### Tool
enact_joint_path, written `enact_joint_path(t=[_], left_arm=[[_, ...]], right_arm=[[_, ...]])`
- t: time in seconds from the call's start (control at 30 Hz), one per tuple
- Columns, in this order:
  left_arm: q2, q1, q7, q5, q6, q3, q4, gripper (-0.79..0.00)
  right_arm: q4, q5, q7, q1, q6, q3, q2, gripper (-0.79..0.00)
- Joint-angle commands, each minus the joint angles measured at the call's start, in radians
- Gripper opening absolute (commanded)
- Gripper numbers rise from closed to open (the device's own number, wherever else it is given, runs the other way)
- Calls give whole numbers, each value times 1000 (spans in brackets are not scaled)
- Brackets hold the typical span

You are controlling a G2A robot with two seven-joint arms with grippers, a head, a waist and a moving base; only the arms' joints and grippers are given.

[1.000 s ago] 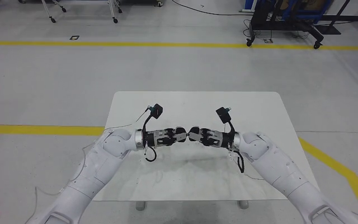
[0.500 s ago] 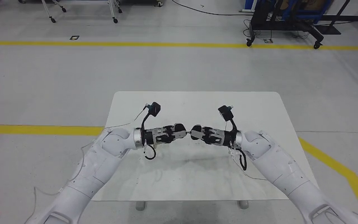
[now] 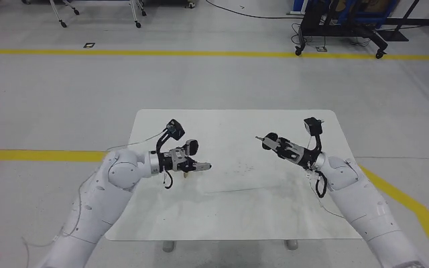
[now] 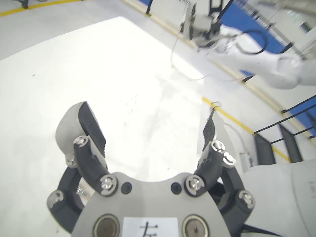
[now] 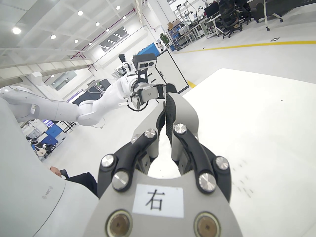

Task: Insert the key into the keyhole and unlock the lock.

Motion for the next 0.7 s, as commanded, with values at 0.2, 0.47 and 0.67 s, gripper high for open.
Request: enact_joint_path(t=[0.2,0.47,0.67], left_arm=[[40,172,-105,335,275,-90,-240,0],[29,164,-163,446,448,-23,-231,0],[8,104,-152,408,456,42,-136,-157]], right_arm=[[0,0,0,1,0,-1,0,-785],[0,0,0,1,0,-1,0,-785],[0,0,0,1,0,-1,0,-785]])
